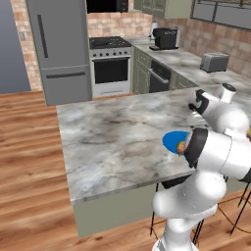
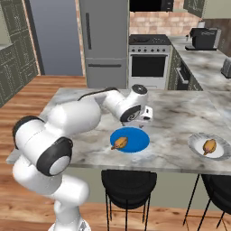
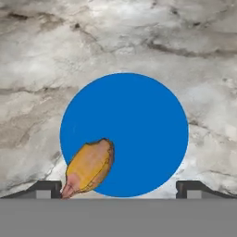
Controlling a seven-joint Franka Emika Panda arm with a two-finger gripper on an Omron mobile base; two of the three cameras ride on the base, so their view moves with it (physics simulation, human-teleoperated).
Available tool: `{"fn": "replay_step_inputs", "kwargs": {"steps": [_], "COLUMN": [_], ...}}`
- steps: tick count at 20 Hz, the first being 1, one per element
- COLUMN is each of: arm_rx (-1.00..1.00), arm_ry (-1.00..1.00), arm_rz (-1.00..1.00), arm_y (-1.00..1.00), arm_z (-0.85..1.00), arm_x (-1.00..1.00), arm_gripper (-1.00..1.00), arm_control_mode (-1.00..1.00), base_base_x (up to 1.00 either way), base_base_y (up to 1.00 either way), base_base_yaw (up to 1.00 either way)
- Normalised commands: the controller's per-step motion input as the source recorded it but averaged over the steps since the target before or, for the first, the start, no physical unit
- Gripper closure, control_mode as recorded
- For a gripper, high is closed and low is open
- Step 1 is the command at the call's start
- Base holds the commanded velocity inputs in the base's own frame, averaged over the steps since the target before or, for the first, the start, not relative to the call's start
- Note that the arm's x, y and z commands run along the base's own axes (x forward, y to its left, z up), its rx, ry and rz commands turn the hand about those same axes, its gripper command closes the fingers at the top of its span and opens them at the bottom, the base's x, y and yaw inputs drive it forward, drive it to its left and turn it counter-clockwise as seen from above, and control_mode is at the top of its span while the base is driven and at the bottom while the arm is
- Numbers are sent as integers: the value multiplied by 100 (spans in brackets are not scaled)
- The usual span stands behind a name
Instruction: Take the chicken drumsticks from the pan and place one on each plate on the dining counter.
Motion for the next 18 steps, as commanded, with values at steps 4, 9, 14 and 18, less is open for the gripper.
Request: {"fn": "replay_step_inputs", "kwargs": {"steps": [4, 9, 14, 18], "arm_rx": [-35, -23, -16, -14], "arm_ry": [-32, -36, -33, -35], "arm_rz": [0, 0, 0, 0], "arm_y": [61, 51, 57, 63], "arm_z": [17, 0, 0, 11], "arm_x": [-100, -100, -100, -100], "arm_gripper": [-100, -100, -100, -100], "arm_control_mode": [-100, -100, -100, -100], "base_base_x": [0, 0, 0, 0], "base_base_y": [0, 0, 0, 0], "base_base_yaw": [0, 0, 0, 0]}}
